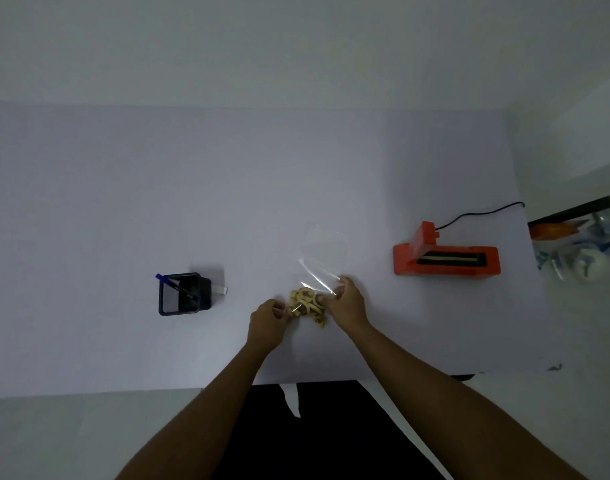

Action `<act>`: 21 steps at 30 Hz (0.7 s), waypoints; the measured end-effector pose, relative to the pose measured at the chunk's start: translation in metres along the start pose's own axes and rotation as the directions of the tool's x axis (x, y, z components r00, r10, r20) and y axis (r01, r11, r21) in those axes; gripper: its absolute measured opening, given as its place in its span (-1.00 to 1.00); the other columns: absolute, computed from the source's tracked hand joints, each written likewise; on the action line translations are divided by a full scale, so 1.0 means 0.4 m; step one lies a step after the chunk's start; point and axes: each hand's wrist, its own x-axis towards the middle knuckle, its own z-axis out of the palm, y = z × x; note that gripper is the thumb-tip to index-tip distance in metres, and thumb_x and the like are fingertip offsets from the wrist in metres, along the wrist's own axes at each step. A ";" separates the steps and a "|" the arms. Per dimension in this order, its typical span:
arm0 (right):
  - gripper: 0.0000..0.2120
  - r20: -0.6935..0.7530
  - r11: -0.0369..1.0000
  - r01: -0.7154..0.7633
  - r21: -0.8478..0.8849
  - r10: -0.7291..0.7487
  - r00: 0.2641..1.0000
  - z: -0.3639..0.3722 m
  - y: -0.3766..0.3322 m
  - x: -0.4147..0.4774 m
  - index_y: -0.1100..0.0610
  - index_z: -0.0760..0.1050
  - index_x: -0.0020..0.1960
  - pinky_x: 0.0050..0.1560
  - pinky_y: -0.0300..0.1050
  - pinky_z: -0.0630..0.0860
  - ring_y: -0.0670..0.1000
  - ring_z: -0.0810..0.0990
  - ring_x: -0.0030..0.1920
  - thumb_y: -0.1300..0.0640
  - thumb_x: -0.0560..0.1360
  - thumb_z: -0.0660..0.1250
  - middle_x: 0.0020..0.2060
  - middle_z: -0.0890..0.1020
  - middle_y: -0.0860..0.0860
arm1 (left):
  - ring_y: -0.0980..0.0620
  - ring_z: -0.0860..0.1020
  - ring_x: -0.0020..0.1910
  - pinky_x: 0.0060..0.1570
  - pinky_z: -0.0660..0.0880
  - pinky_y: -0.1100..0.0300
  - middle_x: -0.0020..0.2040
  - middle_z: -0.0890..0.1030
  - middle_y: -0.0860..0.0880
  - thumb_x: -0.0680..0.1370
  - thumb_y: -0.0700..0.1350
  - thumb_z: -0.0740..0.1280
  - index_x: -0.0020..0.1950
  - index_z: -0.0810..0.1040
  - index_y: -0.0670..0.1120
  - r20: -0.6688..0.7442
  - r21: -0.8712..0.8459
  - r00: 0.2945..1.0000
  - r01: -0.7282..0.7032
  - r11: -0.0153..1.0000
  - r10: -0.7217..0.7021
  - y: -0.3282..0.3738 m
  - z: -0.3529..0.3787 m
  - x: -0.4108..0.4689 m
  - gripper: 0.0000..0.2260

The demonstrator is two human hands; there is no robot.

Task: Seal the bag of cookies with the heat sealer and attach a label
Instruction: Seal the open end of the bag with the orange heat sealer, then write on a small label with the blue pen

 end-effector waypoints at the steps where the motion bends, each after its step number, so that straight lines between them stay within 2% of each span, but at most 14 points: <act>1: -0.30 -0.024 1.000 0.006 0.000 -0.006 1.000 0.000 -0.003 -0.006 0.17 0.34 0.42 0.08 -0.13 0.49 0.04 0.54 0.01 0.17 0.37 0.56 0.03 0.53 0.07 | -0.03 0.62 -0.08 -0.06 0.54 0.13 -0.07 0.66 -0.07 0.50 0.00 0.42 0.05 0.58 -0.13 0.000 0.009 1.000 -0.001 1.000 0.001 0.001 -0.003 -0.002 -0.76; 3: -0.27 -0.120 0.999 0.034 0.021 -0.031 0.992 0.011 -0.013 -0.019 0.15 0.28 0.45 0.14 -0.12 0.47 0.06 0.51 0.11 0.19 0.38 0.53 0.14 0.49 0.09 | -0.03 0.60 -0.06 -0.07 0.53 0.14 -0.04 0.65 -0.07 0.51 0.00 0.41 0.08 0.58 -0.13 -0.026 0.012 1.000 -0.006 1.000 0.006 0.004 -0.025 -0.004 -0.75; 4: -0.32 -0.172 0.998 0.063 0.020 -0.059 0.983 0.018 -0.023 -0.028 0.13 0.29 0.44 0.16 -0.11 0.47 0.05 0.49 0.15 0.19 0.40 0.50 0.16 0.48 0.08 | -0.02 0.60 -0.07 -0.08 0.53 0.15 -0.03 0.65 -0.07 0.51 -0.01 0.40 0.09 0.57 -0.13 -0.049 0.000 0.999 -0.020 1.000 0.020 0.009 -0.043 -0.007 -0.76; 7: -0.62 -0.228 0.984 0.181 -0.001 -0.176 0.958 0.051 -0.074 -0.060 0.09 0.42 0.27 0.06 -0.11 0.51 0.01 0.52 0.05 0.19 0.49 0.42 0.06 0.53 0.06 | 0.06 0.59 -0.18 -0.17 0.53 0.21 -0.07 0.64 -0.02 0.55 -0.06 0.36 0.10 0.56 -0.11 -0.161 -0.060 0.979 -0.136 0.989 0.124 0.028 -0.129 -0.023 -0.82; 9: -0.78 -0.171 0.971 0.240 0.016 -0.234 0.957 0.088 -0.130 -0.089 0.09 0.50 0.16 -0.04 -0.12 0.57 -0.01 0.56 -0.08 0.20 0.52 0.38 -0.05 0.58 0.04 | 0.10 0.58 -0.24 -0.22 0.55 0.19 -0.14 0.62 0.03 0.56 -0.07 0.34 0.06 0.56 -0.08 -0.263 -0.096 0.945 -0.227 0.969 0.196 0.033 -0.209 -0.040 -0.87; 11: -0.87 -0.109 0.950 0.309 0.032 -0.304 0.946 0.143 -0.189 -0.119 0.09 0.56 0.09 -0.10 -0.25 0.57 -0.07 0.59 -0.15 0.19 0.55 0.35 -0.09 0.63 -0.01 | 0.12 0.57 -0.26 -0.25 0.54 0.22 -0.19 0.60 0.05 0.57 -0.09 0.33 0.03 0.55 -0.06 -0.369 -0.109 0.899 -0.296 0.949 0.237 0.021 -0.300 -0.054 -0.92; 13: -0.89 -0.078 0.906 0.424 0.013 -0.422 0.903 0.210 -0.242 -0.146 0.11 0.60 0.05 -0.11 -0.44 0.48 -0.19 0.58 -0.15 0.22 0.55 0.35 -0.08 0.65 -0.04 | 0.14 0.55 -0.28 -0.26 0.50 0.29 -0.22 0.58 0.05 0.57 -0.11 0.33 0.02 0.54 -0.05 -0.457 -0.098 0.856 -0.316 0.944 0.240 -0.011 -0.391 -0.057 -0.94; 15: -0.89 -0.007 0.849 0.529 -0.003 -0.529 0.849 0.281 -0.288 -0.172 0.14 0.63 0.03 -0.10 -0.45 0.46 -0.17 0.58 -0.14 0.25 0.54 0.35 -0.08 0.66 -0.04 | 0.14 0.54 -0.28 -0.27 0.47 0.32 -0.20 0.57 0.07 0.56 -0.12 0.34 0.01 0.53 -0.05 -0.517 -0.081 0.827 -0.303 0.950 0.220 -0.064 -0.473 -0.051 -0.94; 18: -0.85 0.163 0.787 0.615 -0.041 -0.602 0.782 0.382 -0.350 -0.205 0.15 0.65 0.05 -0.10 -0.36 0.49 -0.11 0.57 -0.18 0.26 0.54 0.33 -0.08 0.66 -0.02 | 0.09 0.54 -0.32 -0.33 0.44 0.27 -0.19 0.59 0.05 0.55 -0.10 0.35 -0.04 0.54 -0.05 -0.484 -0.115 0.864 -0.223 0.968 0.141 -0.160 -0.565 -0.025 -0.96; 21: -0.77 0.358 0.749 0.634 -0.190 -0.549 0.755 0.462 -0.380 -0.211 0.17 0.63 0.16 0.07 -0.21 0.52 -0.01 0.59 0.00 0.27 0.56 0.28 0.08 0.66 0.07 | 0.15 0.57 -0.30 -0.32 0.43 0.27 -0.21 0.63 0.04 0.54 -0.03 0.37 -0.06 0.59 -0.05 -0.332 -0.107 0.938 -0.144 0.984 0.102 -0.234 -0.598 0.006 -0.90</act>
